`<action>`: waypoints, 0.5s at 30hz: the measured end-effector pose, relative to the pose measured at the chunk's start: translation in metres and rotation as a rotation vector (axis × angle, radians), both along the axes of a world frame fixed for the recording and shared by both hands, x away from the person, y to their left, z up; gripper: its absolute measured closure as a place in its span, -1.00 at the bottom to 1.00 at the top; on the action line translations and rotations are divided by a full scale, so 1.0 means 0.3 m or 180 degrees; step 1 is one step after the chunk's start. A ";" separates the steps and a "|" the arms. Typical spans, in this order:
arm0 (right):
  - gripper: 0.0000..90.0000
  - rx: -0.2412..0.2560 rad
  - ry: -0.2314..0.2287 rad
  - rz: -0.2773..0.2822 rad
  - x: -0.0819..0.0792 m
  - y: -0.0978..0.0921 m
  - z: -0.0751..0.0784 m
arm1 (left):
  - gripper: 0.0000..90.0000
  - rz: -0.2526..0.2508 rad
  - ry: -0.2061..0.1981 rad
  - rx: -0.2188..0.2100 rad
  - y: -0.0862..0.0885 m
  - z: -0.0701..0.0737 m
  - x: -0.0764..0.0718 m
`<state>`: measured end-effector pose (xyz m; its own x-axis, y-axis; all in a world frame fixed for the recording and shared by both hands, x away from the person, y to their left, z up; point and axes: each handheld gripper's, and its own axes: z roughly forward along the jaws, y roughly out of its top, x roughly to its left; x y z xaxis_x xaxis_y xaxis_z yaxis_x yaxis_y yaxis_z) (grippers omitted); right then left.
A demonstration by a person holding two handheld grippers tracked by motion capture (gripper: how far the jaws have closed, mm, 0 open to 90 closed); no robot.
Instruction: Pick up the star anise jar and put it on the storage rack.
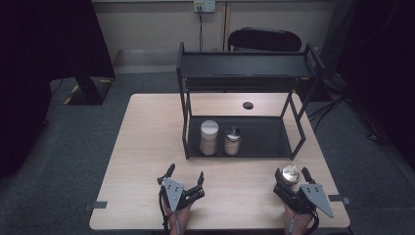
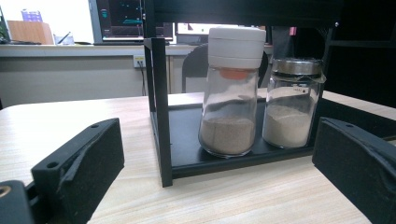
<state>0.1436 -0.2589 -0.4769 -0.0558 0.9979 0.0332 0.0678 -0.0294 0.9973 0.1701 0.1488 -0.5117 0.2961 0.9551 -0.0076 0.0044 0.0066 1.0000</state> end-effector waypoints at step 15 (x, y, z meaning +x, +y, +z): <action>-0.59 -0.0027 0.0064 0.0025 -0.007 -0.006 -0.023 | -0.96 -0.0003 0.0004 0.0002 0.000 0.001 0.000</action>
